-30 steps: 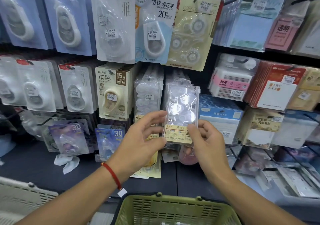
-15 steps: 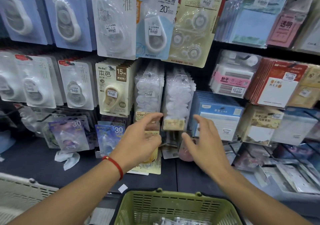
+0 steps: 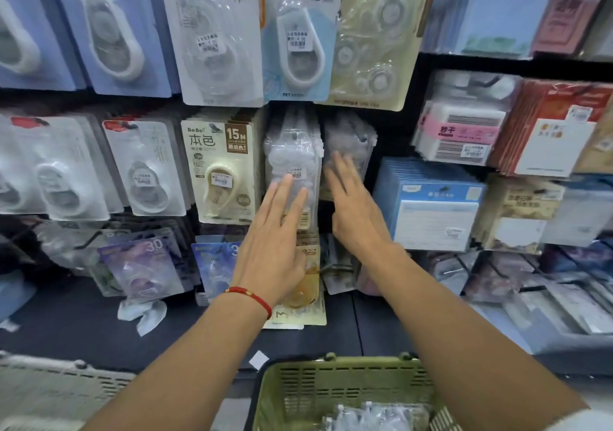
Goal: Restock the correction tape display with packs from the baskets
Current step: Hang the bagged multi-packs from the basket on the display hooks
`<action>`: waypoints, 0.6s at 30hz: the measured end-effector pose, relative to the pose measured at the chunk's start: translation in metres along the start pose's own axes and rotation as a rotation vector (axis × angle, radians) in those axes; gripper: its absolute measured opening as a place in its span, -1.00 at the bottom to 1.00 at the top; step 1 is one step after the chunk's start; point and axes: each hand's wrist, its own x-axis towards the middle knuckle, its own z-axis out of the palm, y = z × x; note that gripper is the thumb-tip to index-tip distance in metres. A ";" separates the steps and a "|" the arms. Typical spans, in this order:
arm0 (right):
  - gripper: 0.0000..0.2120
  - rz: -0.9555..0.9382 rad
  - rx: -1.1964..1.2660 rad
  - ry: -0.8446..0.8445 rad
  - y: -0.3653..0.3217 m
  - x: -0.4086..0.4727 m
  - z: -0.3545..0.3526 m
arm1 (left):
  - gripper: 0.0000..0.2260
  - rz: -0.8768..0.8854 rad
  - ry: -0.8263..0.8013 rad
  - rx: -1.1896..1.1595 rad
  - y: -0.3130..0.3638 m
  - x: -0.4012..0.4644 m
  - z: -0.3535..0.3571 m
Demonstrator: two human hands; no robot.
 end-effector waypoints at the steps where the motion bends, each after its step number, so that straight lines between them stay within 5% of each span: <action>1: -0.13 0.005 -0.006 0.001 0.005 0.007 0.005 | -0.12 0.007 -0.004 0.002 -0.002 0.000 0.000; 10: -0.21 0.151 0.229 -0.142 0.022 0.039 0.012 | -0.17 0.059 -0.027 0.047 -0.015 0.001 0.000; 15: -0.68 0.176 0.441 0.128 0.013 -0.076 0.020 | -0.35 0.122 -0.094 0.054 -0.017 -0.013 -0.005; 18: -0.75 0.188 0.399 0.020 0.027 -0.162 0.028 | -0.45 0.162 -0.356 0.007 -0.023 -0.040 0.002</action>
